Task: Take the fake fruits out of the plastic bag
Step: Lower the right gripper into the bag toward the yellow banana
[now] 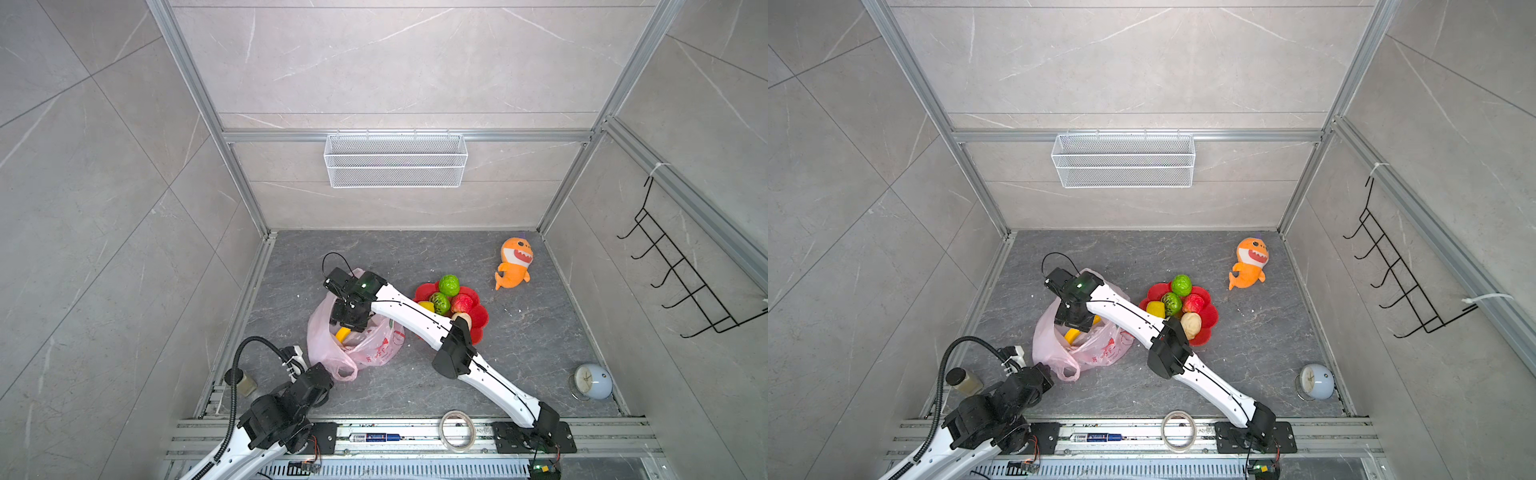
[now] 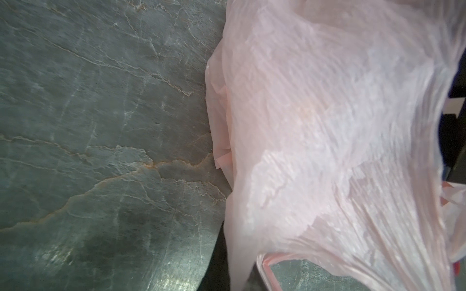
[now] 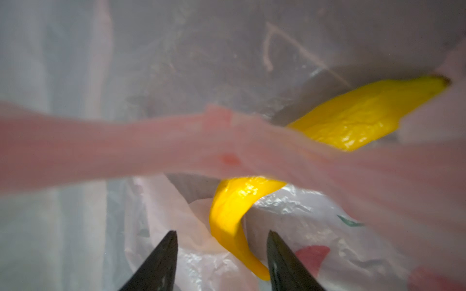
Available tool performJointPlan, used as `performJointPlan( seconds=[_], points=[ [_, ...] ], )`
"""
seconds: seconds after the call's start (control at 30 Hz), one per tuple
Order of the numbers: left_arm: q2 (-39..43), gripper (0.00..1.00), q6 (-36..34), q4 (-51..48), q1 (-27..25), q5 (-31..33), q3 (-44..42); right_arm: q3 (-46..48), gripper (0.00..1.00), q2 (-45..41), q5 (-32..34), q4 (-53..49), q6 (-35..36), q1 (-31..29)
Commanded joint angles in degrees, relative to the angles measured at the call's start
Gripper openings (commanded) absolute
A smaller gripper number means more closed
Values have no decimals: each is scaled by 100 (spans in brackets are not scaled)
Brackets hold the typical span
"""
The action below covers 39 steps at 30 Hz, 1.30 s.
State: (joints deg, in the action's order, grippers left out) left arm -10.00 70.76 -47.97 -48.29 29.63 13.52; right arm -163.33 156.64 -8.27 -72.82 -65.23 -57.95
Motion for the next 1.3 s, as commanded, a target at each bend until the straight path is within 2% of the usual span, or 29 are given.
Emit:
performJointPlan(
  seconds=[0.0, 0.17, 0.23, 0.53, 0.77, 0.93, 1.27],
  points=[
    [113, 0, -116, -167, -14, 87, 2, 91, 59, -102, 261, -493, -148, -31],
    [143, 0, -71, -158, -14, -7, -92, 1246, 59, -642, 179, -23, -221, -93],
    [142, 0, -66, -86, -18, -50, -151, 1360, 59, -639, 160, 48, -269, -95],
    [156, 0, -37, -55, -13, -216, -259, 684, 59, -326, 187, -6, -384, -93],
    [202, 0, -5, -42, -15, -234, -271, 754, 59, -250, 135, 126, -524, -76],
    [283, 0, 33, 102, -13, -587, -356, 609, 59, -77, 86, 246, -586, -59],
    [293, 0, -66, 99, -16, -724, -324, 635, 59, 99, 10, 312, -681, -11]
  ],
)
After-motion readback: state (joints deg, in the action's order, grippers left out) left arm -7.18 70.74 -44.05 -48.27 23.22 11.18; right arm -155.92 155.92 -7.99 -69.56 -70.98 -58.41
